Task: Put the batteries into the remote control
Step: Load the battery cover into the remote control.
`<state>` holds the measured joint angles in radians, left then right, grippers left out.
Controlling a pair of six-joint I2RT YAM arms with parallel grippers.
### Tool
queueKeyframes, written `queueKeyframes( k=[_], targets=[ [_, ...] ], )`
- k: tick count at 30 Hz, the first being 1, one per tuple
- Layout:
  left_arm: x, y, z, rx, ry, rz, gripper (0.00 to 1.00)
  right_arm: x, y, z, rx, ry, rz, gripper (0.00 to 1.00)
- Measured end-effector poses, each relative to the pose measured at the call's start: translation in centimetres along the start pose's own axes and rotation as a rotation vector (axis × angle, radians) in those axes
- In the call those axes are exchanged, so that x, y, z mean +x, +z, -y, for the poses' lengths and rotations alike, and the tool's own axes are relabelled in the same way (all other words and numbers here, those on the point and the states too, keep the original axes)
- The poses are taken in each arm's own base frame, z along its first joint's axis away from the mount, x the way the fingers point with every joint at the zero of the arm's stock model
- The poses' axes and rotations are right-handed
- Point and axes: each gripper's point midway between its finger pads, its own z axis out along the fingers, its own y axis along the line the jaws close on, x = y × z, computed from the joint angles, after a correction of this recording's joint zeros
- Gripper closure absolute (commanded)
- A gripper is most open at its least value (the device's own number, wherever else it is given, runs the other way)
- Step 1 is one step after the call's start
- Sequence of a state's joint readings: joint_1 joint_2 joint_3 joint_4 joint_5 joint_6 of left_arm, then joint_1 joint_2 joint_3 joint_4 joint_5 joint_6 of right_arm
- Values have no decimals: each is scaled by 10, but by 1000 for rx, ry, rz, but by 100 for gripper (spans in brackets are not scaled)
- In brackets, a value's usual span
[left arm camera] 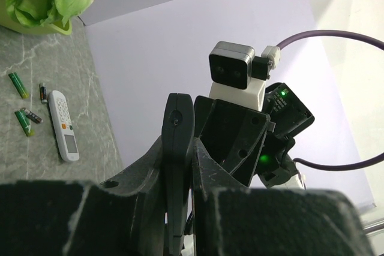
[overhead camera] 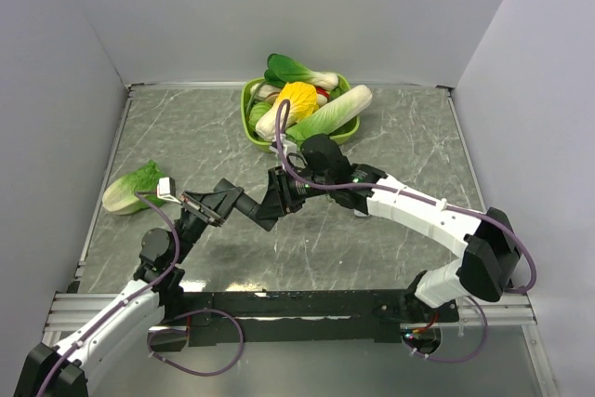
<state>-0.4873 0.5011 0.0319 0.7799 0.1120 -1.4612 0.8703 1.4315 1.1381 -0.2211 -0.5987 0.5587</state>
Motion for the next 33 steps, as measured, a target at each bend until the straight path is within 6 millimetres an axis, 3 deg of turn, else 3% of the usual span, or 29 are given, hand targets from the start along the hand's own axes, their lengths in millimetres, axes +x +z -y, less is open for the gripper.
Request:
queueKeyframes(
  k=[30, 33],
  targets=[
    [10, 4, -9, -19, 2, 3, 98, -5, 8, 9, -71, 66, -70, 66],
    [10, 4, -9, -19, 4, 9, 98, -6, 7, 9, -72, 58, -72, 61]
  ],
)
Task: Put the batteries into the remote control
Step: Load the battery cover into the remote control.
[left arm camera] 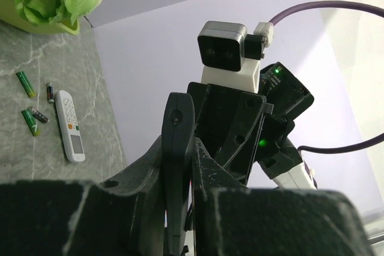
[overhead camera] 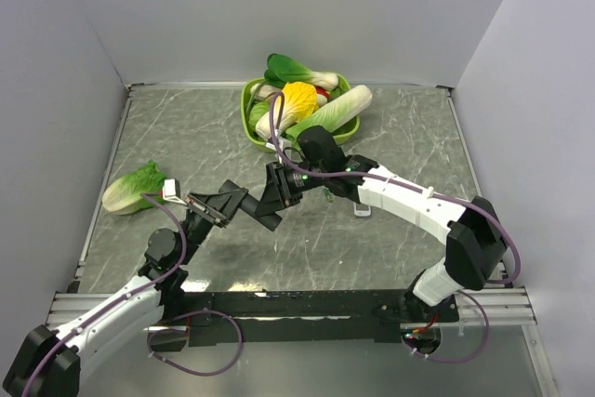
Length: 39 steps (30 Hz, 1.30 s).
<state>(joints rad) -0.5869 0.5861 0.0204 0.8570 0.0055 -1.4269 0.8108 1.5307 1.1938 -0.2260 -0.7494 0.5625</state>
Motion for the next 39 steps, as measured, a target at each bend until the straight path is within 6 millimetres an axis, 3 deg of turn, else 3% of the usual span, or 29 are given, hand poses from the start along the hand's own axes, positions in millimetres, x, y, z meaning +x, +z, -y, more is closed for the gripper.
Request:
queueKeyframes(
  k=[4, 8, 12, 15, 17, 21, 25, 34, 39],
  targets=[
    [5, -2, -1, -6, -3, -18, 99, -5, 0, 0, 10, -29, 14, 48],
    [15, -6, 3, 1, -12, -61, 99, -21, -4, 3, 45, -97, 69, 31],
    [17, -9, 1, -14, -14, -72, 99, -33, -16, 5, 80, -169, 114, 24],
    [19, -9, -11, -70, -14, -79, 98, -37, -34, -7, 85, -277, 149, 19],
    [21, -8, -19, -111, -13, -85, 98, -39, -51, -22, 70, -387, 189, 1],
    [23, -6, -29, -175, -12, -96, 97, -24, -87, -56, -7, -674, 265, 0],
    [23, -2, -32, -212, -11, -104, 97, 7, -105, -67, -80, -905, 283, 0],
    [27, 8, -24, -226, 1, -155, 98, 37, -97, -51, -98, -1157, 184, 1],
    [35, 13, -14, -213, 5, -213, 98, 51, -82, -42, -108, -1225, 106, 14]
  ],
)
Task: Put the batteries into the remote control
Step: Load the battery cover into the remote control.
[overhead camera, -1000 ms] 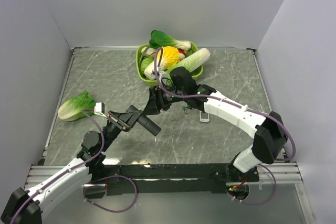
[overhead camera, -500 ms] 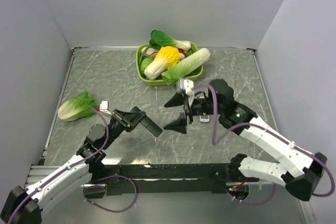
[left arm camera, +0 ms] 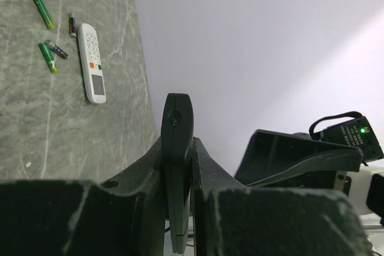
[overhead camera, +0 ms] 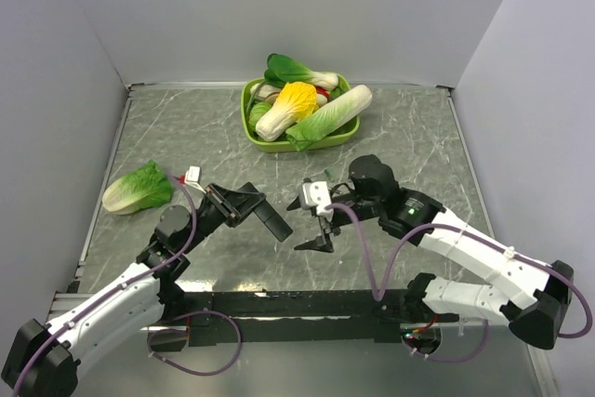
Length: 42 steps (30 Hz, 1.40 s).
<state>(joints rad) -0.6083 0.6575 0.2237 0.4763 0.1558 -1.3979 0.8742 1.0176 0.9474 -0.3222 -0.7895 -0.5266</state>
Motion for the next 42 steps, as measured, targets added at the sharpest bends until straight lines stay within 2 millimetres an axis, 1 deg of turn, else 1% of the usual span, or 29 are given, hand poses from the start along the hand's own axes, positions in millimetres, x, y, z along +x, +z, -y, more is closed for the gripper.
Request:
queueKeyframes(
  k=[4, 5, 8, 11, 15, 31, 42],
  targets=[
    [5, 2, 4, 4, 5, -38, 98, 15, 11, -3, -15, -29, -60, 42],
    [6, 2, 4, 4, 5, -47, 98, 19, 12, -2, -13, -35, -75, 43],
    [10, 3, 3, 2, 2, -70, 98, 27, 16, 0, -2, -48, -110, 43],
    [14, 3, 5, 12, -4, -90, 98, 30, 17, 4, 18, -66, -129, 43],
    [15, 3, 9, 30, -7, -102, 98, 30, 19, 3, 22, -94, -142, 41],
    [16, 1, 13, 46, -8, -106, 98, 30, 25, -5, 6, -138, -157, 41],
    [14, 3, 12, 43, -14, -104, 98, 32, 27, -1, 30, -148, -177, 44]
  ],
)
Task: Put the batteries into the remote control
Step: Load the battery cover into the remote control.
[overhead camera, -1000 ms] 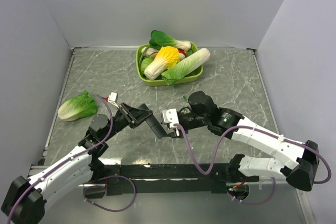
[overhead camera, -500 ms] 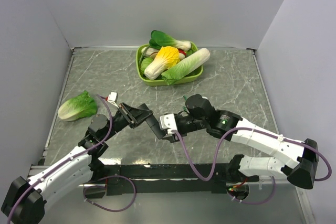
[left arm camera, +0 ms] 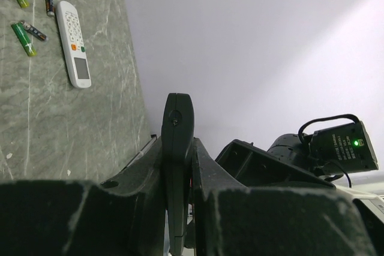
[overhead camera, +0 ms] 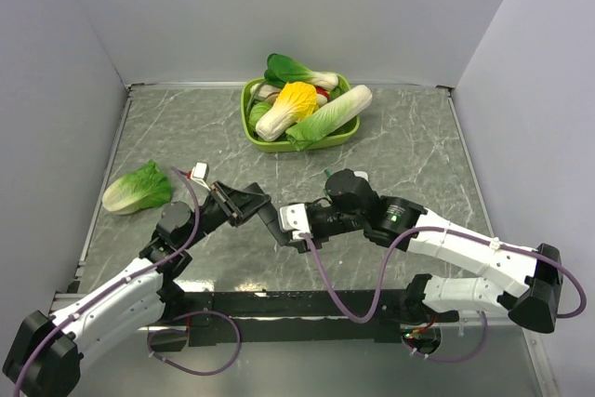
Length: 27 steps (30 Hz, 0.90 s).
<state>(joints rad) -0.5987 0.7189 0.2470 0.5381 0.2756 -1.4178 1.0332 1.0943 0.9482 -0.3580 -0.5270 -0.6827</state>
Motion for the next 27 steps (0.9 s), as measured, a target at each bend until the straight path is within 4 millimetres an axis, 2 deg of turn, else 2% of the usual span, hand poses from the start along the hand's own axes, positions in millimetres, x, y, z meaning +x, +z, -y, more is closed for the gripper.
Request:
queueKeyframes(
  k=[11, 27],
  targets=[
    [-2, 4, 0, 6, -10, 8, 98, 1, 3, 5, 42, -18, -21, 49],
    [-2, 7, -7, -15, 8, 21, 98, 9, 9, 8, 57, -15, -40, 51]
  ],
)
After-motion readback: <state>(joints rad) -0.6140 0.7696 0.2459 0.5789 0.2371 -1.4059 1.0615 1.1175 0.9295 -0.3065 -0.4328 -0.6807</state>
